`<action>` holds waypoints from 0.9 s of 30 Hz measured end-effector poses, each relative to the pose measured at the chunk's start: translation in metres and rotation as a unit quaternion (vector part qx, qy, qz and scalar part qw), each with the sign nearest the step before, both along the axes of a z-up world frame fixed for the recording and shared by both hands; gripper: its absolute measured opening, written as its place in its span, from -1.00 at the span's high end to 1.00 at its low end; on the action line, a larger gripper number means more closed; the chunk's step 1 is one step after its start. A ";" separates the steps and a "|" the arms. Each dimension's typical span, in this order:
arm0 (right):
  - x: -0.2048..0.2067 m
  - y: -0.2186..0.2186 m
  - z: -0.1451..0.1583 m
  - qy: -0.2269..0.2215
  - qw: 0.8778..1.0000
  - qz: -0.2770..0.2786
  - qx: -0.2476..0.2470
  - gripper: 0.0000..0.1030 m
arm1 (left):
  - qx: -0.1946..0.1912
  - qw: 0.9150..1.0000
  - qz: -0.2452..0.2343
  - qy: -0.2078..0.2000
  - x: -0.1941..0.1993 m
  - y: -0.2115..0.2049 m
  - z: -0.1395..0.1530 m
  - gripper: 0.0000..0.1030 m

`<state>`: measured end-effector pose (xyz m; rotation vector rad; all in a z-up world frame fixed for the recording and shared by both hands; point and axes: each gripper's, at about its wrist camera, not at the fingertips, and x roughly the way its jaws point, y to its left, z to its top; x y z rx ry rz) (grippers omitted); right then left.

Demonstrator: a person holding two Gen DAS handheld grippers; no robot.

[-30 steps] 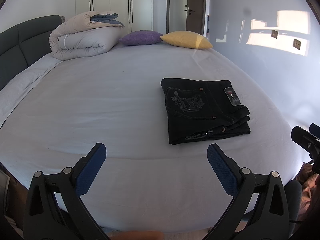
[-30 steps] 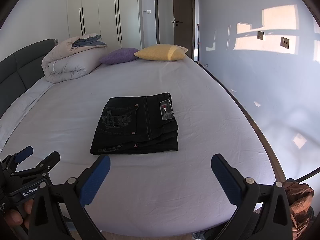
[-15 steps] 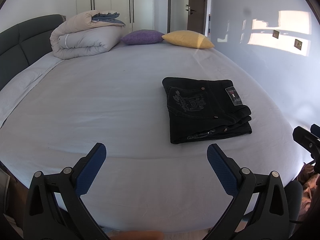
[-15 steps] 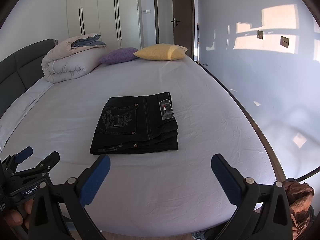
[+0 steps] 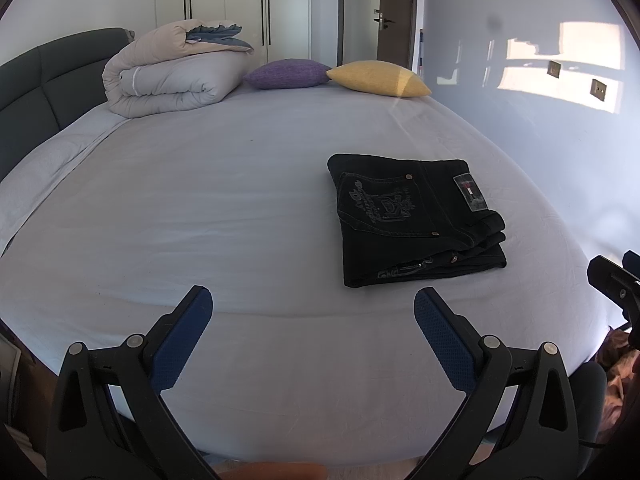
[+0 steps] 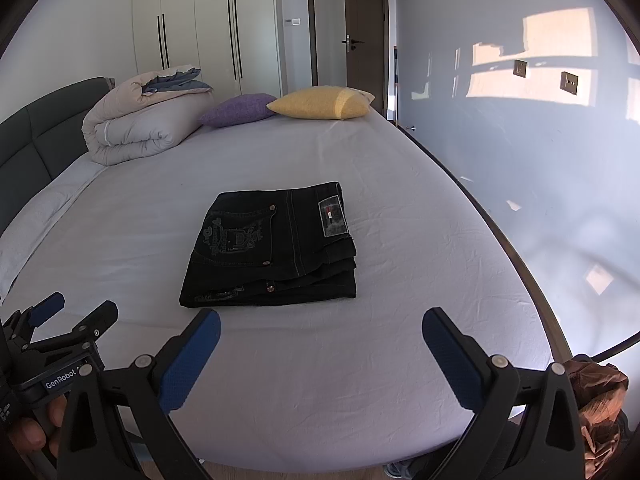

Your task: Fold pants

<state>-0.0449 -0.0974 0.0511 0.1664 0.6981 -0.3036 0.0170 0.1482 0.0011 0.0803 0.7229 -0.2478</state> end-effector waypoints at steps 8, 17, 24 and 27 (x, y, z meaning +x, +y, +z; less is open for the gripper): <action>-0.002 0.001 -0.004 0.002 1.000 0.001 0.001 -1.00 | 0.000 1.000 0.000 0.001 0.000 0.001 0.000 -1.00; -0.003 0.001 -0.006 0.004 1.000 0.001 0.002 -1.00 | 0.000 1.000 0.000 0.001 0.000 0.001 0.000 -1.00; -0.002 0.000 -0.006 0.005 1.000 0.002 0.002 -1.00 | 0.001 1.000 0.003 0.002 -0.001 0.002 -0.001 -1.00; -0.002 0.000 -0.006 0.005 1.000 0.002 0.002 -1.00 | 0.001 1.000 0.007 0.004 -0.003 0.003 -0.002 -1.00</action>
